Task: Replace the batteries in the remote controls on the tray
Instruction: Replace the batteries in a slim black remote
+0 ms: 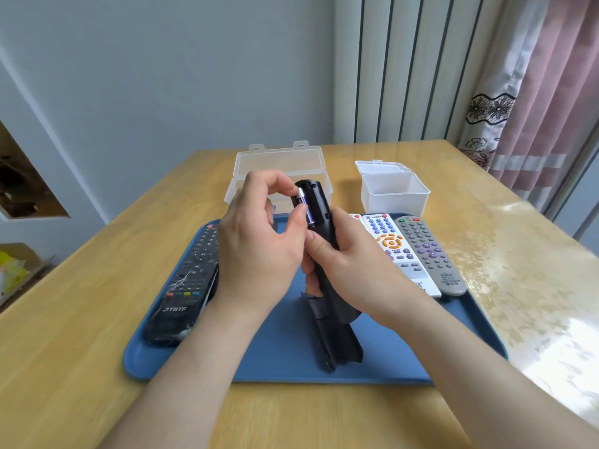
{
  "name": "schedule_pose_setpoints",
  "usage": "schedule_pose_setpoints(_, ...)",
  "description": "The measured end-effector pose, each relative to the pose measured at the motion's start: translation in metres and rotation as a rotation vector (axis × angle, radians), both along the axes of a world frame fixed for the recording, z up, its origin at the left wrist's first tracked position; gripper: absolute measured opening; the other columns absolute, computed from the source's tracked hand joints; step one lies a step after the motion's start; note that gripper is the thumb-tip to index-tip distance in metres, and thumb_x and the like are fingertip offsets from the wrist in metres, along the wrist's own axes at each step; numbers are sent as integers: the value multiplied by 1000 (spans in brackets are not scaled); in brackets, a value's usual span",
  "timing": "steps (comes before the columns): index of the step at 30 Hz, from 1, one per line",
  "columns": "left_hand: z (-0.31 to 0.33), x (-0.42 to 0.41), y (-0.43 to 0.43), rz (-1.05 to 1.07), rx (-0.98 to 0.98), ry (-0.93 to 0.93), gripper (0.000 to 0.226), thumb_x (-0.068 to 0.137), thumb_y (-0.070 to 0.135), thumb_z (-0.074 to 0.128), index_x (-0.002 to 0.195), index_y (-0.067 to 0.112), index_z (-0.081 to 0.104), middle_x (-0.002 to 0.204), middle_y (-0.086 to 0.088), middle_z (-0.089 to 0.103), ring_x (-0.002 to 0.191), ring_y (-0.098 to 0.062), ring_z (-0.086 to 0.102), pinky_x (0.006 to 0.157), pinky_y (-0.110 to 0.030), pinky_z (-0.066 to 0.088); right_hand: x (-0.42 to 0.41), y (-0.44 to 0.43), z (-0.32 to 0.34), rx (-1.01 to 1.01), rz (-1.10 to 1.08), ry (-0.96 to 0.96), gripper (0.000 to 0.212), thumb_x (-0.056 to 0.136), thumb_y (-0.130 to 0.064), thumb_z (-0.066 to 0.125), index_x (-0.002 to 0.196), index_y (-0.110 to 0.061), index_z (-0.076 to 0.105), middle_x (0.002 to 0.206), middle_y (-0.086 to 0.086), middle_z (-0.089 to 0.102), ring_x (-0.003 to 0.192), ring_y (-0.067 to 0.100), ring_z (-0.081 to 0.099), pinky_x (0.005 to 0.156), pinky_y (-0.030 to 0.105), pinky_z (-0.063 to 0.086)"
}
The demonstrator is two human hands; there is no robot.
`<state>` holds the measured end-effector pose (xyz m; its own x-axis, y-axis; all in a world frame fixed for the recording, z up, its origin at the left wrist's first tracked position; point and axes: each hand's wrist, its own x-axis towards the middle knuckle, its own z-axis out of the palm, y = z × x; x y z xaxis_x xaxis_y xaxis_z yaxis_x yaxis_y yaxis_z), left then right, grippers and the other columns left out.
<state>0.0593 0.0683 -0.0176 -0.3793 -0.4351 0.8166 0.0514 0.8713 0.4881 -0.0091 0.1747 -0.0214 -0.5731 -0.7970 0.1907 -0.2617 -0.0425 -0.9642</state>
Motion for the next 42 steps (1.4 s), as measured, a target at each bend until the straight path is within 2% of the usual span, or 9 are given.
schedule_pose_setpoints(4,3,1,3,91,-76,-6,20,78,10,72,94,10,59,69,26,37,67,-4,34,65,-5,31,1,0,1,8,-19,22,12,102,-19,47,90,-17,45,68,3,57,50,18,58,52,27,50)
schedule_pose_setpoints(7,4,0,3,124,-130,-7,20,78,10,72,94,9,61,70,27,35,71,-3,35,63,-12,29,2,0,3,8,-36,40,15,102,-18,47,88,-18,43,68,4,57,49,18,59,51,26,49)
schedule_pose_setpoints(13,4,1,4,153,-201,-48,20,78,17,73,95,12,63,87,6,64,82,-17,59,65,-27,41,1,0,5,41,-76,117,19,101,-20,47,83,-20,38,70,4,57,46,16,60,51,31,50)
schedule_pose_setpoints(17,5,1,1,105,-99,-102,25,76,21,75,95,15,60,84,14,54,77,-14,51,66,-20,35,2,0,5,83,-100,127,16,92,-10,47,83,-18,37,75,10,55,44,16,58,52,37,52)
schedule_pose_setpoints(23,6,1,-3,39,-40,-130,26,76,19,74,93,19,54,71,22,43,68,4,43,63,-7,29,2,0,7,76,-116,80,13,95,-19,42,88,-9,40,71,10,57,43,18,56,51,37,49)
schedule_pose_setpoints(27,7,2,-7,-25,-7,-109,25,78,14,72,91,16,51,78,16,54,68,3,46,63,-9,31,0,-2,3,85,-122,112,27,100,-28,40,95,-2,41,67,10,58,41,18,57,50,36,48)
schedule_pose_setpoints(32,7,2,-12,-95,63,-61,30,77,12,72,90,19,45,81,6,60,64,-14,43,59,-17,36,1,-3,0,117,-114,181,33,102,-33,38,95,-1,42,64,10,61,40,20,59,48,37,47)
schedule_pose_setpoints(36,5,1,-10,-215,190,-17,27,79,15,68,89,25,45,71,4,56,60,-18,45,57,-24,39,0,-4,0,86,-138,173,32,103,-31,40,92,-1,42,60,7,60,40,24,60,46,36,47)
schedule_pose_setpoints(42,-5,-11,2,-378,491,-32,11,83,23,61,89,27,53,67,7,61,67,-13,57,68,-30,45,-3,-3,2,9,-118,48,28,103,-28,43,85,-6,42,57,8,59,40,28,57,47,40,48)
